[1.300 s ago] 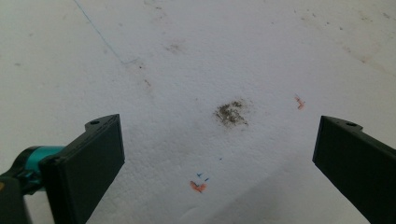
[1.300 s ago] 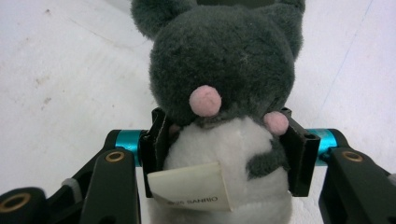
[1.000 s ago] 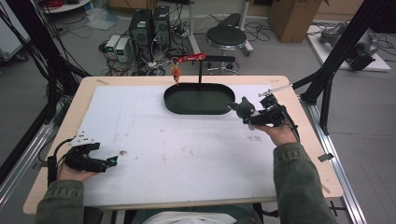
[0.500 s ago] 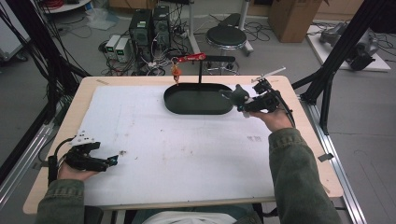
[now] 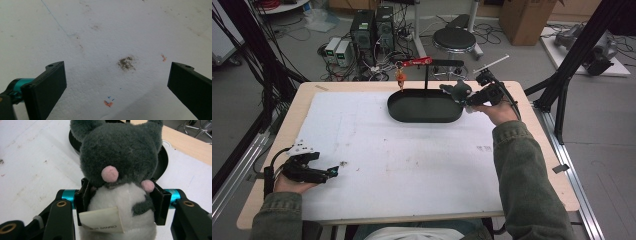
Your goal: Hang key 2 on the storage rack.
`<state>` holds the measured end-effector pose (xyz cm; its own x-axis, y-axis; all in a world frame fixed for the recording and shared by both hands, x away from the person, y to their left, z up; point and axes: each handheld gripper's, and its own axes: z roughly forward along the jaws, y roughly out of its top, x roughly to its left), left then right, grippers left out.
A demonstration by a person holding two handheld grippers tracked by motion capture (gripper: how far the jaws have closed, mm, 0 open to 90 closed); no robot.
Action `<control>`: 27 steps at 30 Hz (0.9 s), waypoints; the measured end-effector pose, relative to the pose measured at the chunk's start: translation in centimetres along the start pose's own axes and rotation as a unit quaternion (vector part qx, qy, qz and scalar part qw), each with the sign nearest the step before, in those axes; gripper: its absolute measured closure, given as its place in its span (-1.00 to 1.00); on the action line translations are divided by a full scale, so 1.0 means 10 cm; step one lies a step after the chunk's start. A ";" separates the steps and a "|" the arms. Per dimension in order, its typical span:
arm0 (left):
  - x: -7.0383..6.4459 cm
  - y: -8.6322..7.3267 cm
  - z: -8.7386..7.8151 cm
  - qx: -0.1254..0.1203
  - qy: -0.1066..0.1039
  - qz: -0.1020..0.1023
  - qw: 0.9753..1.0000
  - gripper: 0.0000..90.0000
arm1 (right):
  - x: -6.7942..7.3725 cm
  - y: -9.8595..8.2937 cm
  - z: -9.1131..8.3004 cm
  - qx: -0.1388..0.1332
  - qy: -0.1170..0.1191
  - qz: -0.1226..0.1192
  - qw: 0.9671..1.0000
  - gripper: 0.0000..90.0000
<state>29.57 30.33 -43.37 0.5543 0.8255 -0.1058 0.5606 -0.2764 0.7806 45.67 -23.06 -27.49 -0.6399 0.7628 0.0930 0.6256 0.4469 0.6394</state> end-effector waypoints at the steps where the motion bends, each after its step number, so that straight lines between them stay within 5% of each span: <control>1: -0.01 0.01 0.00 0.000 0.002 0.000 1.000 -0.94 | 0.00 0.02 0.00 -0.001 0.000 0.005 1.000 0.00; 8: -0.08 0.10 0.00 -0.010 -0.004 0.014 1.000 -0.94 | -0.04 0.13 0.01 -0.001 0.004 0.020 1.000 0.00; 18: -0.08 0.09 0.01 0.000 0.005 0.011 1.000 -0.94 | -0.02 0.28 0.06 0.004 0.005 0.007 1.000 0.00; 27: -0.07 0.09 0.01 -0.001 0.004 0.010 1.000 -0.94 | -0.02 0.45 0.16 0.004 0.001 0.025 1.000 0.00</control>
<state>29.72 29.50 -42.66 0.5614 0.8232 -0.0851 0.5484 -0.2930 0.7832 49.35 -20.47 -25.82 -0.6095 0.7826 0.1264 0.6597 0.4123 0.6284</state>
